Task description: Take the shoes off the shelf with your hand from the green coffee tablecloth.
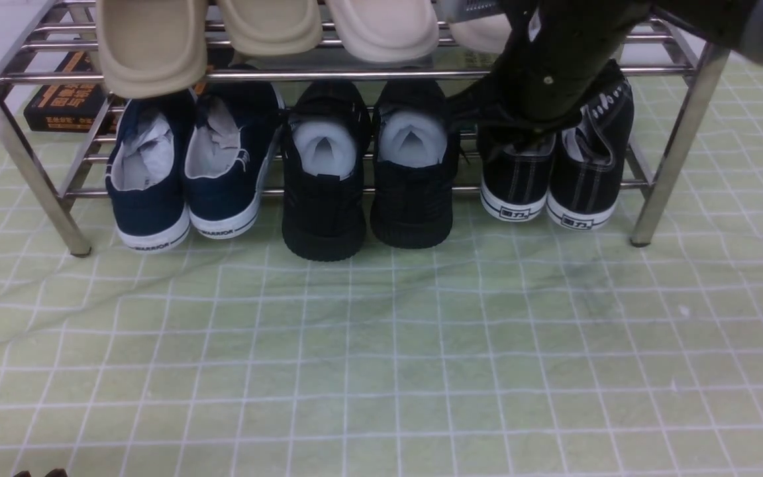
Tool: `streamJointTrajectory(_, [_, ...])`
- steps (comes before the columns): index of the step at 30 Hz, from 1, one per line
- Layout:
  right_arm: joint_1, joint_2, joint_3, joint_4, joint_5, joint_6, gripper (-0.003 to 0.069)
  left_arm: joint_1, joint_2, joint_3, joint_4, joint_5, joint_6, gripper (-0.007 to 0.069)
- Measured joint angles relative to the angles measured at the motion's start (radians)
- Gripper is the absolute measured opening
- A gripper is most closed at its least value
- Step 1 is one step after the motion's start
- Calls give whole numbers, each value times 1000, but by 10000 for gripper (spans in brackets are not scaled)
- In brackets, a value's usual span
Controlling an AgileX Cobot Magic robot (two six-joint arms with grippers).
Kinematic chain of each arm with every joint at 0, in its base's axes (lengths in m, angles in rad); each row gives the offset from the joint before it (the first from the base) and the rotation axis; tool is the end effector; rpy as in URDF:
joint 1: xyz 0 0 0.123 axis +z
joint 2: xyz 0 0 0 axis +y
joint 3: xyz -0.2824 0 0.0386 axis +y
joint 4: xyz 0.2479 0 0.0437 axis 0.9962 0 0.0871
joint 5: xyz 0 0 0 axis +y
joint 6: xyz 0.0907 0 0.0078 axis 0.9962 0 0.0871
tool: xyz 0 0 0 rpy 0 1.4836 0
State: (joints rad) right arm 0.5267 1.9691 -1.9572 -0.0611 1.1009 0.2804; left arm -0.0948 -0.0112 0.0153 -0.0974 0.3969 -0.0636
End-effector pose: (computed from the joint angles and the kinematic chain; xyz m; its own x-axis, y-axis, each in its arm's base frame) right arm 0.3834 0.2172 0.3313 -0.8347 -0.1966 -0.5144 -0.2776 0.9569 0.0848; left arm 0.0512 -0.0083 0.1731 -0.3220 -0.1228 -0.9387 0.0819 0.9842 -0.1569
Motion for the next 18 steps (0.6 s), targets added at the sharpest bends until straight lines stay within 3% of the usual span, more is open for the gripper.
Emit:
streamJointTrajectory(7, [0, 64, 0, -140, -141, 41, 289, 0, 0, 0, 0, 0, 0, 242])
streamJointTrajectory(18, [0, 158, 0, -259, -150, 112, 289, 0, 0, 0, 0, 0, 0, 242])
